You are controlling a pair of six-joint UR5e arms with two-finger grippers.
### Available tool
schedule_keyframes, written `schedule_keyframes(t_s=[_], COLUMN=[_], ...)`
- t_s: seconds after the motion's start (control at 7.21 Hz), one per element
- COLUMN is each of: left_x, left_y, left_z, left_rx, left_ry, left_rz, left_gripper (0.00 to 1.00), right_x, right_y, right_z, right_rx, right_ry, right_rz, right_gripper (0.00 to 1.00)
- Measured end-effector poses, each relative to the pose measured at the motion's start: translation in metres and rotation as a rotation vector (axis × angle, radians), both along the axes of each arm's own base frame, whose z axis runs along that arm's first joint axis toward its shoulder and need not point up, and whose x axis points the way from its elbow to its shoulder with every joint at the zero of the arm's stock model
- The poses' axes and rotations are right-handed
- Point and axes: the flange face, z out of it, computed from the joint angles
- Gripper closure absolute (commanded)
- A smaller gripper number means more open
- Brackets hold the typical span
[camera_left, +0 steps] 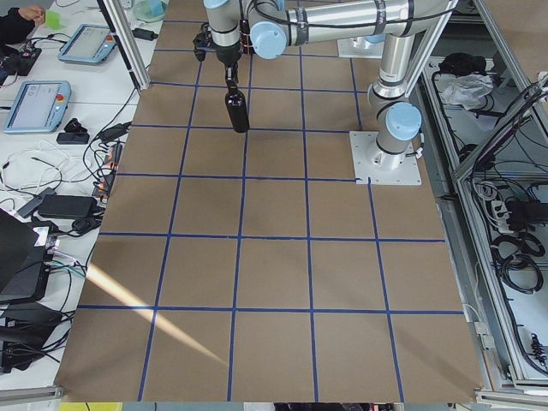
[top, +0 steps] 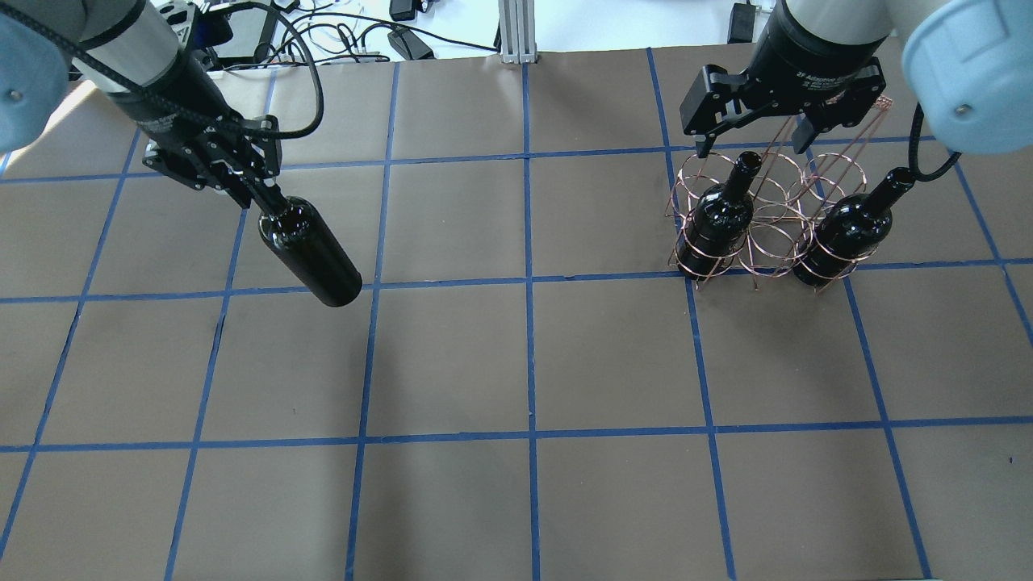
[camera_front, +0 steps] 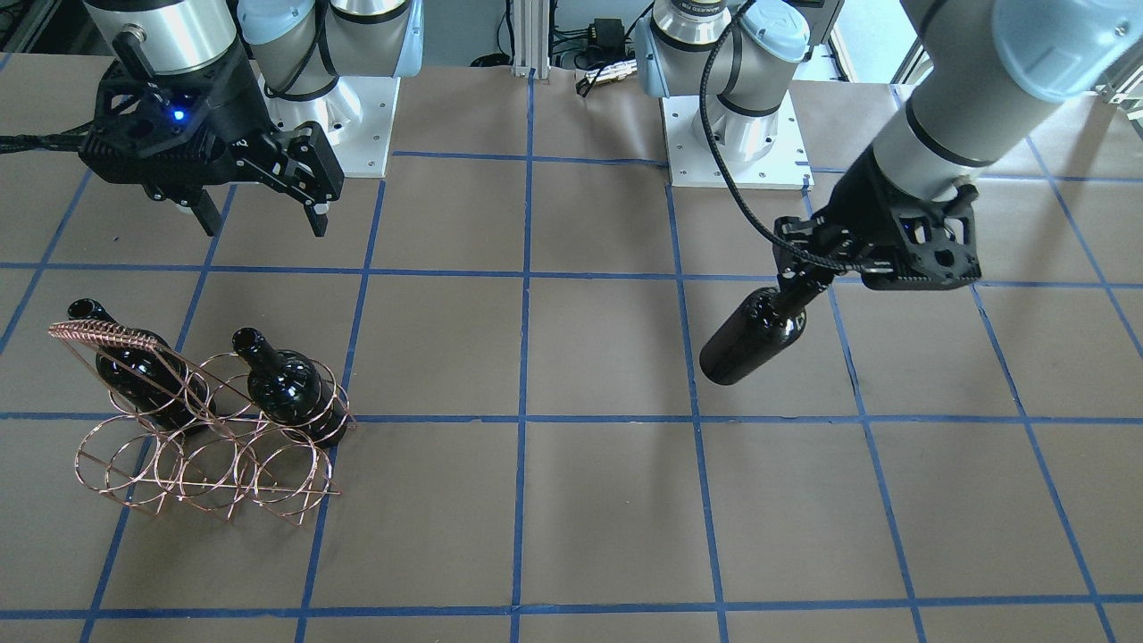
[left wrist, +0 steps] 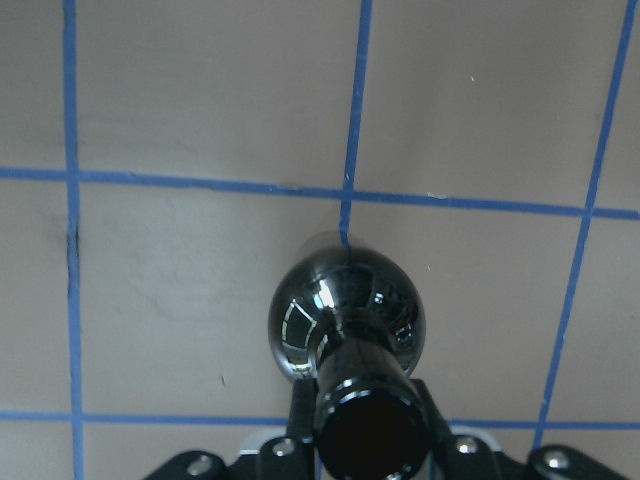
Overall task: Place wine into wine basket
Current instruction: 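Carry the held bottle with the left gripper toward the table center and lower it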
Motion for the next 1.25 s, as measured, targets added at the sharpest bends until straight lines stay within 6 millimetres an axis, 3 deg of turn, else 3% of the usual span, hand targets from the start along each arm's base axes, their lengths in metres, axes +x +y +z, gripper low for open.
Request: schedule_keyframes(t_s=[0.14, 0.28, 0.55, 1.11, 1.25], left_x=[-0.032, -0.069, -0.122, -0.141, -0.144], left_y=[0.033, 0.053, 0.074, 0.070, 0.069], left_z=[-0.014, -0.029, -0.043, -0.052, -0.054], left_rx=[0.004, -0.014, -0.056, -0.085, -0.084], left_ry=[-0.011, -0.034, -0.068, -0.065, -0.064], left_rz=[0.032, 0.074, 0.091, 0.104, 0.104], left_gripper=[1.00, 1.00, 1.00, 1.00, 0.74], right_x=[0.000, 0.000, 0.000, 0.000, 0.000], right_y=[0.000, 0.000, 0.000, 0.000, -0.001], right_z=[0.000, 0.000, 0.000, -0.001, 0.000], right_rx=[0.000, 0.000, 0.001, 0.001, 0.000], right_ry=[0.000, 0.001, 0.001, 0.000, 0.000], right_rz=[0.000, 0.000, 0.000, 0.000, 0.000], right_gripper=[0.00, 0.00, 0.00, 0.00, 0.00])
